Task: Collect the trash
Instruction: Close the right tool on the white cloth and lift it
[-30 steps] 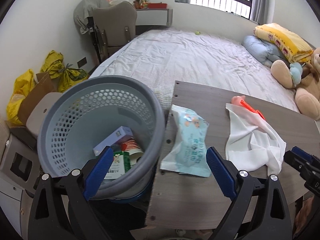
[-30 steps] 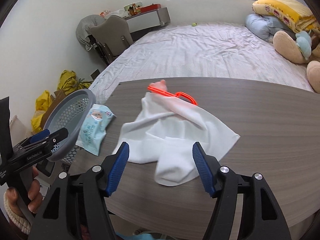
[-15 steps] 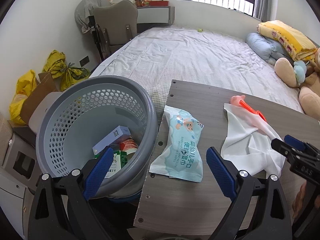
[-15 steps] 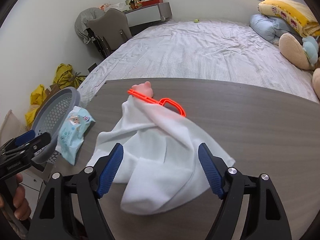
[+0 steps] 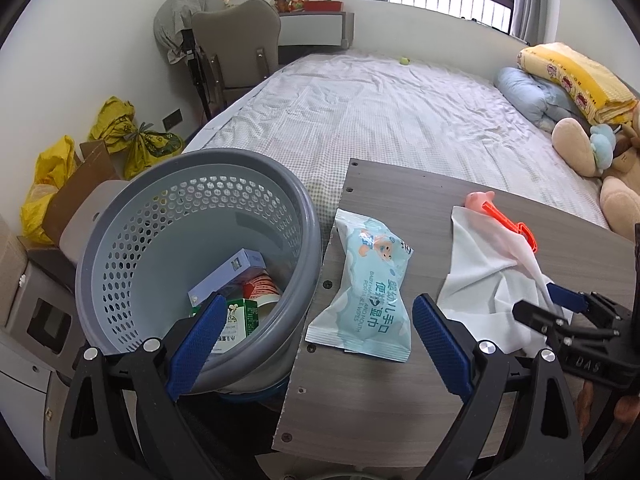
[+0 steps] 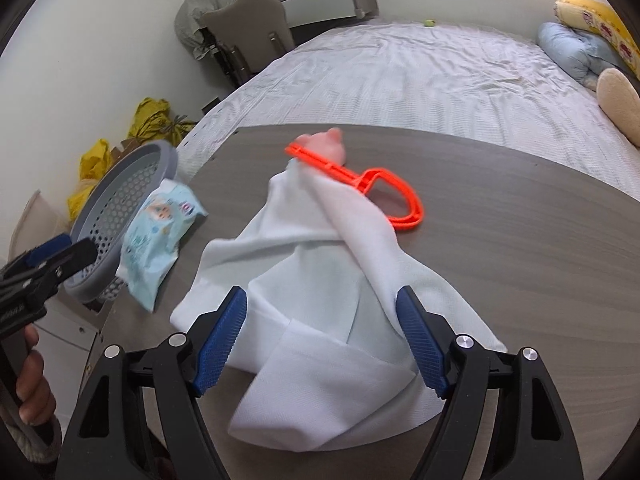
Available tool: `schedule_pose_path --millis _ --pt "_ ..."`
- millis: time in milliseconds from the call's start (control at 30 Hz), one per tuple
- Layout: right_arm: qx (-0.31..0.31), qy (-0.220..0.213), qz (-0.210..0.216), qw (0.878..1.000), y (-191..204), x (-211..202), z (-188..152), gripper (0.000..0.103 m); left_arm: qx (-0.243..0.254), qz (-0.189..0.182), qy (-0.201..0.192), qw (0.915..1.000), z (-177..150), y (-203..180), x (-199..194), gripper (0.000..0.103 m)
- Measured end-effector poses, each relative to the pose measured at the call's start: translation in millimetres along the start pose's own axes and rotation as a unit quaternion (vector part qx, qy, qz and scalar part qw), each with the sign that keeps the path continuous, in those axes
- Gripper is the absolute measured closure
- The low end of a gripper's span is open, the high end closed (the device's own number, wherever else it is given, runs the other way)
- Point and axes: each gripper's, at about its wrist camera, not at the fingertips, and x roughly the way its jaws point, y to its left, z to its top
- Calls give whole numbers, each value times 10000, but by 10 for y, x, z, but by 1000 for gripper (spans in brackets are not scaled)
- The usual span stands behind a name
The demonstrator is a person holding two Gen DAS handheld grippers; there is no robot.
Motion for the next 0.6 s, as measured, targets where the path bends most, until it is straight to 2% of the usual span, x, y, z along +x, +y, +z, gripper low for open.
schedule_pose_path --millis 433,533,600 --pt "-730 125 -683 9949 373 128 -69 30 -46 9 2 10000 -17 41 -25 11" --pt "-862 42 -789 9931 419 116 -101 46 -46 -11 37 10000 -24 34 -14 11" --pt "-859 19 -774 9933 425 96 -117 61 -42 -25 62 10000 -31 30 -9 11"
